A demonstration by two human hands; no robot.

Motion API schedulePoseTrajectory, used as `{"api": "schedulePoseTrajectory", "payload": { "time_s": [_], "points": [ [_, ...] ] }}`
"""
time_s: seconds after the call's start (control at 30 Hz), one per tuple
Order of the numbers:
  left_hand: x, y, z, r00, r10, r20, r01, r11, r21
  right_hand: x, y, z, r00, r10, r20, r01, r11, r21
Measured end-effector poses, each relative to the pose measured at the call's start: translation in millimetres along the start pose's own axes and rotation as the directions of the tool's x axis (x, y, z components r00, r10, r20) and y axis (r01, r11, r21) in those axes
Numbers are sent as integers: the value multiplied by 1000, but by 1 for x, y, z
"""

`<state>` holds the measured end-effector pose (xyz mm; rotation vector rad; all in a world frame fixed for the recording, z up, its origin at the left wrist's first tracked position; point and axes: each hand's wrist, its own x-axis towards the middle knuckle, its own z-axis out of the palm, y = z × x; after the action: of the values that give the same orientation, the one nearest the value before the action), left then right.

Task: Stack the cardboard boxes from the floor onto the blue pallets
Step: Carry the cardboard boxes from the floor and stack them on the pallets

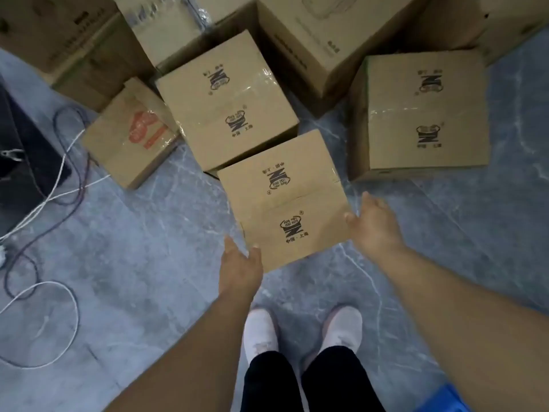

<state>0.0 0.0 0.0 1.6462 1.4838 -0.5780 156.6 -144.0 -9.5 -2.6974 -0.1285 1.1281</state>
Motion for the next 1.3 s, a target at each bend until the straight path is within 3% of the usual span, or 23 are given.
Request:
{"api": "schedulePoseTrajectory", "payload": {
  "time_s": [0.1,0.23,0.37,0.6,0.8,1.1,1.3],
  "points": [
    [20,-7,18,999,-47,14,48,998,-43,24,9,16,999,45,-6,-45,999,11],
    [35,-15,36,998,-52,38,57,988,-145,39,21,38,995,55,89,-58,998,36],
    [32,-18,36,999,-37,0,36,984,-177,30,31,42,996,71,54,-76,992,98],
    [-22,0,14,997,35,75,-26,993,-118,-34,59,16,978,196,75,-206,963,174],
    [-88,23,3,975,115,191,-130,989,64,-106,95,-16,950,302,78,-311,902,299],
    [-188,62,35,889,235,393,-372,871,321,-210,178,-51,828,544,135,-526,671,523],
    [-245,104,96,828,317,462,-533,701,474,-260,243,-67,732,655,185,-587,470,659]
  ]
}}
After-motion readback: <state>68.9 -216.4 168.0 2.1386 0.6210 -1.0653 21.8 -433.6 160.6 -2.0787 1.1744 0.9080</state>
